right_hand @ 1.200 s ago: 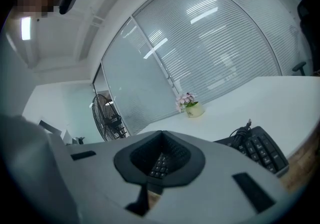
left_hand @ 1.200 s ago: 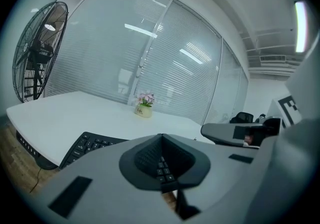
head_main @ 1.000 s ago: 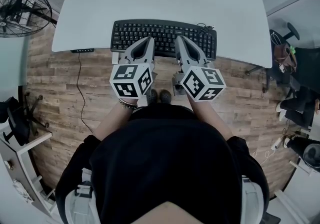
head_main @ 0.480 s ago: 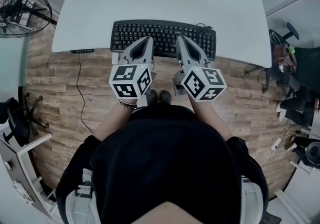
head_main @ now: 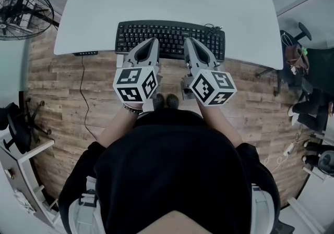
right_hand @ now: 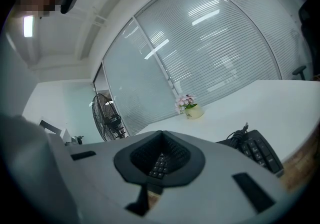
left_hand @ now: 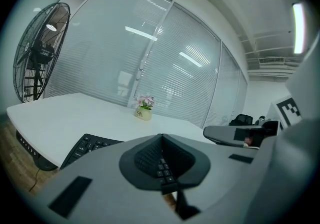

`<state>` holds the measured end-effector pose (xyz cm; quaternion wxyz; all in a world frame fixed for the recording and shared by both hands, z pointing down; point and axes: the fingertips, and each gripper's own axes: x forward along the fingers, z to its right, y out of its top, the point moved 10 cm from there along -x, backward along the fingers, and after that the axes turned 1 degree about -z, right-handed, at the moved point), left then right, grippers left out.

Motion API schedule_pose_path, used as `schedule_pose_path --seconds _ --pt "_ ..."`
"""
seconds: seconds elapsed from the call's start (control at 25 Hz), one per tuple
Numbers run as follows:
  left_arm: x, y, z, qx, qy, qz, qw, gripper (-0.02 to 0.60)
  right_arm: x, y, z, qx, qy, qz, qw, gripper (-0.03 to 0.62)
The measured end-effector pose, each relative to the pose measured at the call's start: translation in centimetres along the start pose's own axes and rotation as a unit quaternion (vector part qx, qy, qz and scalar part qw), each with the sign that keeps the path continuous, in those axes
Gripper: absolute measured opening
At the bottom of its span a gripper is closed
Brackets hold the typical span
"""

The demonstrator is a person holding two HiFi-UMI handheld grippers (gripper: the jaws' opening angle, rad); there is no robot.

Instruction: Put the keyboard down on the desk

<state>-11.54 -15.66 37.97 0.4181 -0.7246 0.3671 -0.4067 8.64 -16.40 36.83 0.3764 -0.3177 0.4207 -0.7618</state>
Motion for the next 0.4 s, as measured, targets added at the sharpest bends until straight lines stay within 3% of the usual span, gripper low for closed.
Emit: schedule_pose_path --seconds 0.4 --pt "-0.17 -0.05 -0.06 -0.008 -0.007 0.000 0.9999 0.011 -0.01 -0.10 -0.26 -0.002 0.002 -0.001 1.000 0.005"
